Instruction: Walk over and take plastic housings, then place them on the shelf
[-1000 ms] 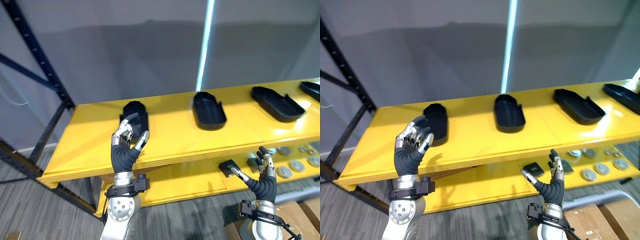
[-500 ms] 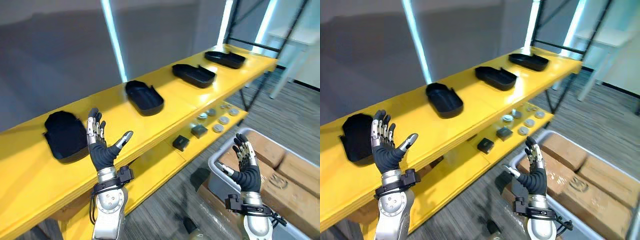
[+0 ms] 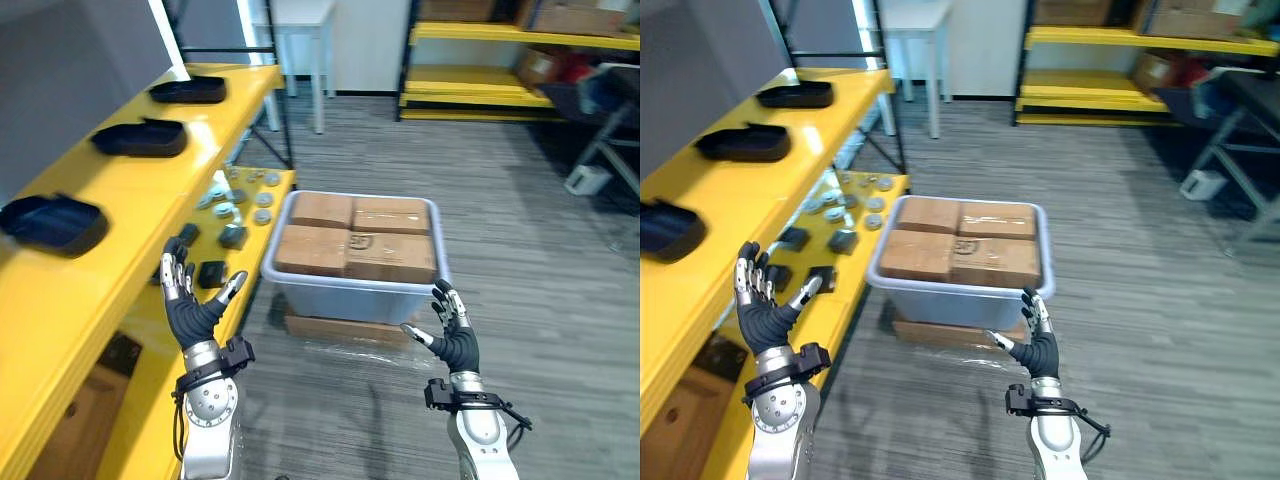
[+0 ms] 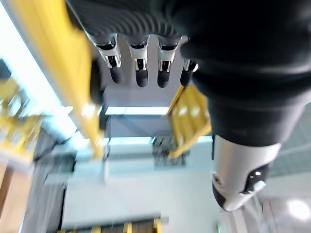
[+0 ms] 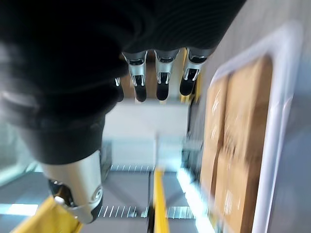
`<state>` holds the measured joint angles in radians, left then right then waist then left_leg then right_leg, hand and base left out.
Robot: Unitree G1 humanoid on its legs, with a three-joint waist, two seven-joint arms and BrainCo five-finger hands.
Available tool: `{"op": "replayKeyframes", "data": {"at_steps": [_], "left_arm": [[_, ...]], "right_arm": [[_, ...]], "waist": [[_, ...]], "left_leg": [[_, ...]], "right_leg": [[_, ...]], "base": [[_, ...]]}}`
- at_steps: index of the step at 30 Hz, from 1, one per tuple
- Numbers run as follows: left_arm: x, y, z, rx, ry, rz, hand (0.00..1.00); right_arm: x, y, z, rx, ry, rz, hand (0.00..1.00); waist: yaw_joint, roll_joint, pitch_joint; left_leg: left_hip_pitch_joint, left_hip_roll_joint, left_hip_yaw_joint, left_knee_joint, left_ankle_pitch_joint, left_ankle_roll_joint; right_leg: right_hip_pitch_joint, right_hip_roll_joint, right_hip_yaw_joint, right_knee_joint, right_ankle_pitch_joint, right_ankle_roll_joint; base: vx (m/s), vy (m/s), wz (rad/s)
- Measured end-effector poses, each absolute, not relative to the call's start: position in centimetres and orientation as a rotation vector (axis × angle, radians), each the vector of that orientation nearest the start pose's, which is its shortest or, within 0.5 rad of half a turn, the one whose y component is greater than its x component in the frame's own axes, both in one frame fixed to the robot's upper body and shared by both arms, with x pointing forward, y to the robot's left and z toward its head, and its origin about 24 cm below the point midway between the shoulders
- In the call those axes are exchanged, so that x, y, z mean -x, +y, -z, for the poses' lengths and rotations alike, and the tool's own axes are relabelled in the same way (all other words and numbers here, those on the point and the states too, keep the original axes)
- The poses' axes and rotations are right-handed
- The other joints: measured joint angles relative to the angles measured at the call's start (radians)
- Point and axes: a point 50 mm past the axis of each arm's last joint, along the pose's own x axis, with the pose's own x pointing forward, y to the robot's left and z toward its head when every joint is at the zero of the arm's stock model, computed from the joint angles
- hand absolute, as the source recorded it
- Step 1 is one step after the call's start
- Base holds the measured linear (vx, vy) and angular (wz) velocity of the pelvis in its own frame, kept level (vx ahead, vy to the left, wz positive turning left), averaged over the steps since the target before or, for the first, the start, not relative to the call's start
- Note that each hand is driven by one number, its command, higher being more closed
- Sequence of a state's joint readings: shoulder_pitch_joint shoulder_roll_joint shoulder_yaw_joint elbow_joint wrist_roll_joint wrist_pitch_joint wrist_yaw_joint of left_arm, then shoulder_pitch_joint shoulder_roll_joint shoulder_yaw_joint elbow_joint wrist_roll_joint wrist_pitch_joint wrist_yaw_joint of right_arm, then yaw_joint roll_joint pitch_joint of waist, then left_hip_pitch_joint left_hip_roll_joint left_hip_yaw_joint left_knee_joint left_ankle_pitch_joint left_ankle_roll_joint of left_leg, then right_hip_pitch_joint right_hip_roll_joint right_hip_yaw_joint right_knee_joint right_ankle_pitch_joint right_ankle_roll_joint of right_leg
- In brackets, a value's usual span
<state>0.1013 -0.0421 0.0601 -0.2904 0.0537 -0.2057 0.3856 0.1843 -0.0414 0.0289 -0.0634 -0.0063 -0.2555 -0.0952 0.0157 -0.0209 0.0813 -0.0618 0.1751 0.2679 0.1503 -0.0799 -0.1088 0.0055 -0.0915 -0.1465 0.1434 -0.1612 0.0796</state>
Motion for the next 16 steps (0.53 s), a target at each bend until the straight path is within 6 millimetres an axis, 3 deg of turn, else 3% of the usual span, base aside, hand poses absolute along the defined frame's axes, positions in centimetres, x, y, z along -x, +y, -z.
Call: {"op": "replayKeyframes", "data": {"at_steps": [4, 7, 9, 12, 14, 15, 16], "left_arm": [[-22.3, 18.9, -5.9, 0.008, -0.2, -0.495, 0.0], [-21.7, 19.5, -1.6, -0.024, 0.003, -0.495, 0.0], [-21.4, 19.8, 2.3, -0.055, 0.189, -0.453, 0.0], [-20.7, 20.6, 5.8, -0.131, 0.368, -0.382, 0.0], [-19.6, 21.2, 8.1, -0.156, 0.5, -0.354, 0.0], [-18.5, 21.6, 9.8, -0.161, 0.605, -0.338, 0.0], [-18.2, 22.2, 10.3, -0.176, 0.64, -0.333, 0.0]], "right_arm": [[-20.5, -18.6, -1.3, 0.069, -0.018, 0.184, 0.0], [-19.6, -20.3, 1.0, 0.082, 0.104, 0.254, 0.0], [-19.0, -22.4, 3.7, 0.089, 0.23, 0.332, 0.0], [-17.9, -24.6, 7.1, 0.094, 0.422, 0.415, 0.0], [-16.9, -25.6, 8.9, 0.069, 0.536, 0.46, 0.0], [-16.1, -26.1, 10.1, 0.05, 0.619, 0.495, 0.0], [-15.7, -26.1, 10.7, 0.037, 0.652, 0.505, 0.0]], "waist": [[-0.001, 0.007, -0.018], [0.0, 0.006, -0.019], [-0.002, 0.007, -0.02], [0.002, 0.01, -0.021], [-0.002, 0.028, -0.011], [-0.002, 0.06, 0.001], [0.0, 0.042, 0.0]], "left_leg": [[0.033, 0.026, 0.01, -0.063, 0.025, -0.013], [0.054, 0.018, 0.004, -0.082, 0.03, -0.013], [0.068, -0.002, -0.021, -0.083, 0.034, -0.008], [0.09, 0.0, -0.03, -0.089, 0.042, -0.014], [0.119, 0.026, -0.031, -0.085, 0.057, -0.015], [0.145, 0.06, -0.037, -0.086, 0.059, -0.018], [0.15, 0.047, -0.028, -0.089, 0.063, -0.026]], "right_leg": [[0.017, 0.042, 0.002, -0.062, 0.029, 0.001], [0.043, 0.033, -0.009, -0.079, 0.029, 0.001], [0.082, 0.015, -0.039, -0.096, 0.029, 0.002], [0.101, 0.011, -0.062, -0.065, 0.029, 0.002], [0.084, 0.02, -0.063, 0.044, 0.029, 0.002], [0.084, 0.048, -0.079, -0.048, -0.006, 0.001], [0.106, 0.037, -0.09, -0.158, 0.078, -0.01]], "base": [[0.06, -0.085, -0.23], [0.08, 0.033, 0.11], [0.08, 0.05, 0.36], [0.06, 0.025, 0.3], [0.03, -0.001, 0.13], [-0.07, -0.001, 0.01], [-0.09, 0.016, -0.02]]}}
